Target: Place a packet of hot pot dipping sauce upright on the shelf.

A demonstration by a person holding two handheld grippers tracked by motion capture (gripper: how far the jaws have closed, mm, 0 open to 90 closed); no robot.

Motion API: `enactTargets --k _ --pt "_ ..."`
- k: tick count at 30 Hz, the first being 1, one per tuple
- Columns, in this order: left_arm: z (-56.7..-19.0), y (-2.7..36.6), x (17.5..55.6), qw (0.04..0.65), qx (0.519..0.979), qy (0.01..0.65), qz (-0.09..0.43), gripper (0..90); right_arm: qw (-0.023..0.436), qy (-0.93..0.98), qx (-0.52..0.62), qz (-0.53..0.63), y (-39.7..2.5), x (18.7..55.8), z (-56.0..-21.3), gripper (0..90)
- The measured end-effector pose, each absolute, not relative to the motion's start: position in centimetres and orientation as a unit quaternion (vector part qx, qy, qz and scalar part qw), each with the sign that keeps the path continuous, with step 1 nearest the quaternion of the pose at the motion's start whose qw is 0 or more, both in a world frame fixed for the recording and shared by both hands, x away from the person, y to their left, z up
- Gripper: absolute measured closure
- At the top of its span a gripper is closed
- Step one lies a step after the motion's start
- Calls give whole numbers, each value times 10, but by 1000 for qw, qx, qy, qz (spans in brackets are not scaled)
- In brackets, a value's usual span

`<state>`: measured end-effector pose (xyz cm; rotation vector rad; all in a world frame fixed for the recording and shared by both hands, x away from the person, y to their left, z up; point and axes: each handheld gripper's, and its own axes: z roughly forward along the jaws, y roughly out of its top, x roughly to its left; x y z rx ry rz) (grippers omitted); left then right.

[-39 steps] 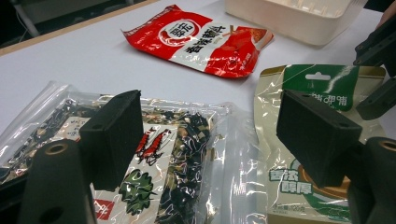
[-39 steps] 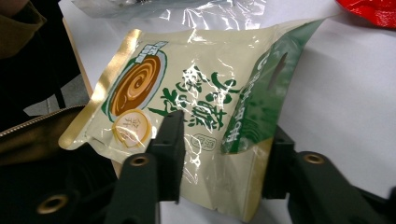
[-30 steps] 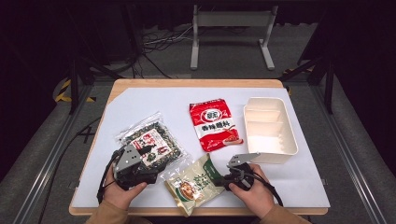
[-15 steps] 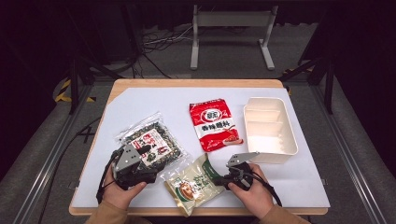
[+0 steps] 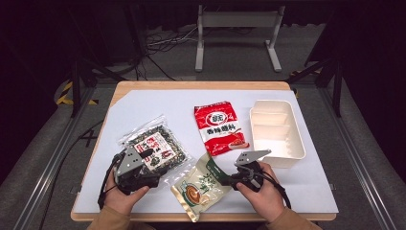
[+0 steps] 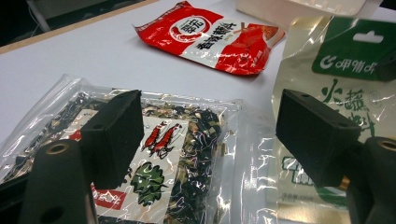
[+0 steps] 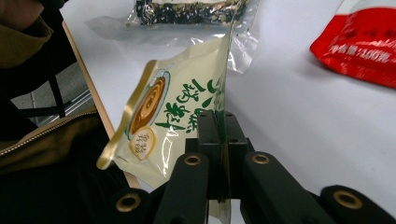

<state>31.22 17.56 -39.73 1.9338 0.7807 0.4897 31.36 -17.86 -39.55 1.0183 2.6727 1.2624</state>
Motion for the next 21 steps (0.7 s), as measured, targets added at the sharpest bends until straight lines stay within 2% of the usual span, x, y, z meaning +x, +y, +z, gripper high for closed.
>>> enactTargets --k 21 --pt "-396 179 311 482 787 326 203 241 56 877 265 398 -190 319 -323 900"
